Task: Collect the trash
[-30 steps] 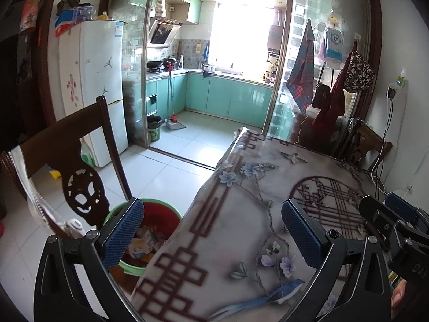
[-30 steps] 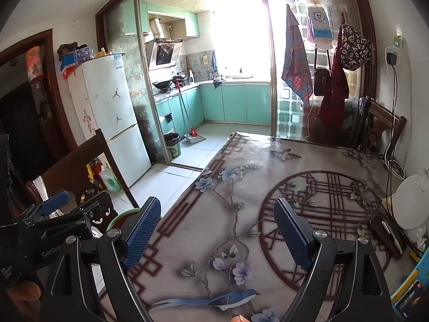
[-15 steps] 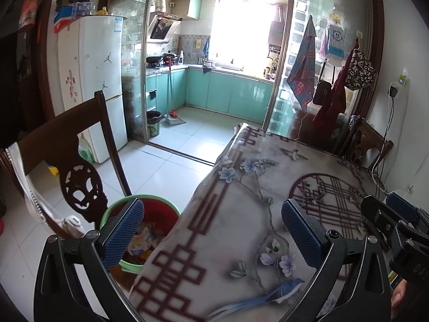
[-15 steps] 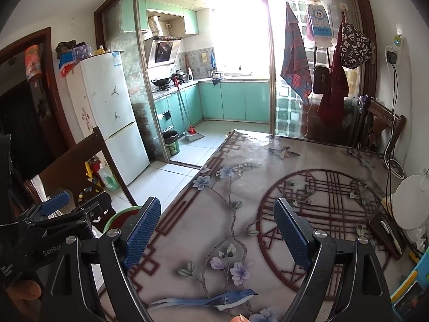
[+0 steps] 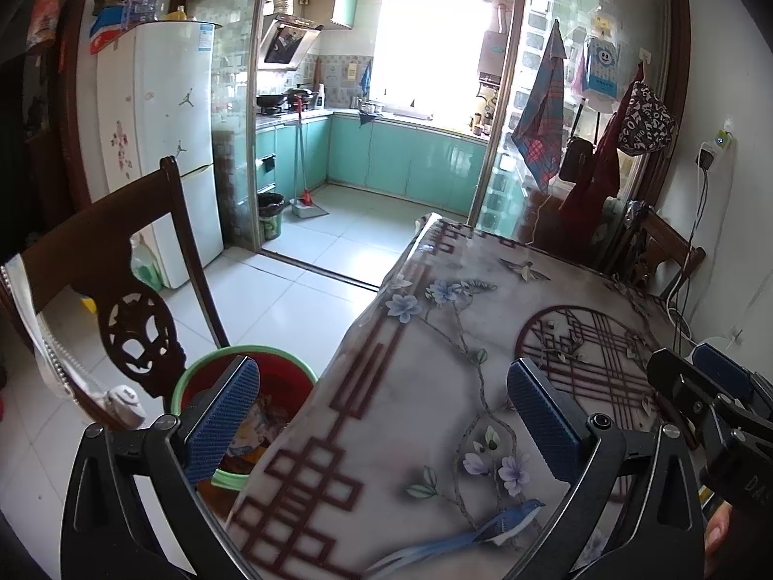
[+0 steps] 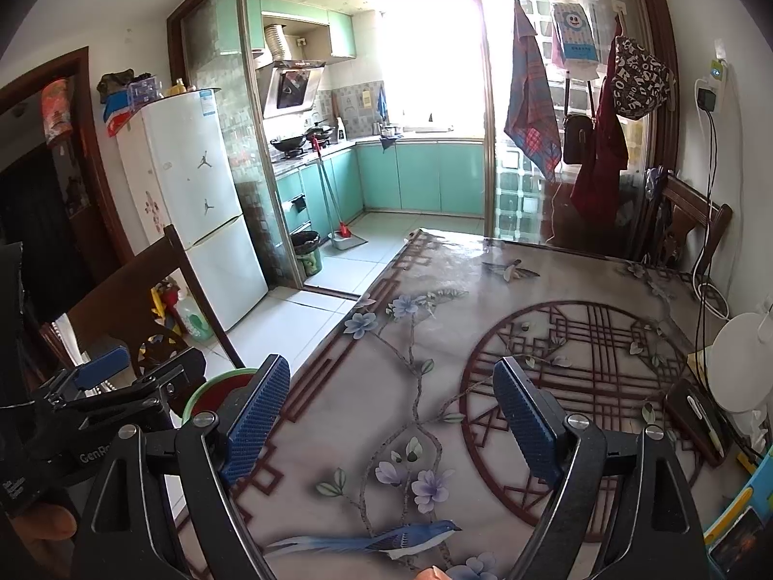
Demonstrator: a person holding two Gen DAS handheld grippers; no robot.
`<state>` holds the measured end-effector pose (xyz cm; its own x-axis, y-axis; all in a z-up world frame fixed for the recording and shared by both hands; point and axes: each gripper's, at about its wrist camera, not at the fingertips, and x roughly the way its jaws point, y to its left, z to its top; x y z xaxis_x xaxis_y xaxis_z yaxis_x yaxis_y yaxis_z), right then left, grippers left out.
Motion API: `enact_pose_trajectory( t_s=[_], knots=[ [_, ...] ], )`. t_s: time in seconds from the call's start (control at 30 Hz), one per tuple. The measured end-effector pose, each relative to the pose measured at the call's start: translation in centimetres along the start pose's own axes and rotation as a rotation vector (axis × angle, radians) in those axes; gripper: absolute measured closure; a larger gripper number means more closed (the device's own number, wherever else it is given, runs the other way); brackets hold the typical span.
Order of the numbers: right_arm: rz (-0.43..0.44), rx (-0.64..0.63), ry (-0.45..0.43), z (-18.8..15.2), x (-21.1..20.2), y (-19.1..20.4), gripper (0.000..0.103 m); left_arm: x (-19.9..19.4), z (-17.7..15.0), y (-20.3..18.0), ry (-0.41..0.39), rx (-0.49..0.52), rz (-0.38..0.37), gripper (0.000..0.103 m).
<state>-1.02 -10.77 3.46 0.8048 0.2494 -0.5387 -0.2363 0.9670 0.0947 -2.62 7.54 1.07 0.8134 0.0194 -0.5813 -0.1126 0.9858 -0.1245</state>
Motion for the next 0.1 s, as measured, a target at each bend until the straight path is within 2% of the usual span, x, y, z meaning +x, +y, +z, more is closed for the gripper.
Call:
enact_pose_trajectory(
  t_s=[0.1],
  knots=[
    [-0.009, 0.011, 0.013, -0.11, 0.45, -0.18, 0.017, 0.36, -0.11, -0.32, 0.001, 0.013, -0.024, 0.0]
  ],
)
